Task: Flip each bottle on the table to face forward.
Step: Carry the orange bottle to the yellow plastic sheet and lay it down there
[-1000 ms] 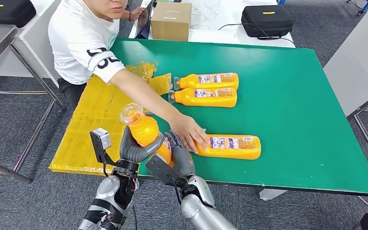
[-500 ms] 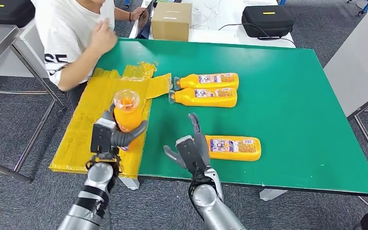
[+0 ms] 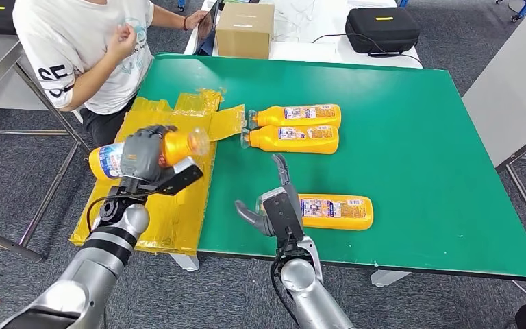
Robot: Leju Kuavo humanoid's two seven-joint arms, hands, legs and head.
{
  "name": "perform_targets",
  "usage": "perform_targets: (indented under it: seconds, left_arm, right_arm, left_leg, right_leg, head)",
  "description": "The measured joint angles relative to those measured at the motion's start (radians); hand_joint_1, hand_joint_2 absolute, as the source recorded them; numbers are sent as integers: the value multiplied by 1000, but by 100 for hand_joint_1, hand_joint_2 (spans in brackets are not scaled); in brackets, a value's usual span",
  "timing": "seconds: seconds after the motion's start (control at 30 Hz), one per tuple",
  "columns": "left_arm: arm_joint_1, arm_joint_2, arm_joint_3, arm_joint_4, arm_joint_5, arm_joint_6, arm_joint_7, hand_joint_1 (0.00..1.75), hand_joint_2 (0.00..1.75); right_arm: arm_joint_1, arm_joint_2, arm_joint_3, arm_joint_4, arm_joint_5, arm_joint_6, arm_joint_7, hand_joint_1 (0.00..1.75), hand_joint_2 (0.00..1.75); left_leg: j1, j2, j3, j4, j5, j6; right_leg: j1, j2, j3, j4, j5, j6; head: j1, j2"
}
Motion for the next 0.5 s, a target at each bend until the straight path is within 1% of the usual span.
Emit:
perform_targets:
  seconds: [0.1,0.2,0.33,0.5]
  left_arm:
    - [-17,32,-41,100,-43,-67,-50,175,175]
    - [-21,60,-86,184,-74,-110,-81,175,175]
    - [-36,80,-131,269,-98,-161,-82,175,175]
    - [-78,90,-158,331,-92,-227,-77,175,175]
  right_arm:
    - [-1,-3,0,0,-9,24,-4,0,175]
    - [-4,-6,0,0,-17,42,-13,0,175]
    - [-10,-7,1,3,-20,57,-19,0,175]
    - [-22,-6,4,11,-20,71,-20,0,175]
  left_leg:
    - [0,0,0,0,0,0]
    - [0,1,0,0,0,0]
    - [0,0,0,0,0,0]
    - [0,-3,1,0,0,0]
  right_leg:
    - [0,0,0,0,0,0]
    - [0,0,0,0,0,0]
    - [0,0,0,0,0,0]
    - [0,-1,2,0,0,0]
  head:
    - [0,0]
    - [0,0]
    - [0,0]
    - [0,0]
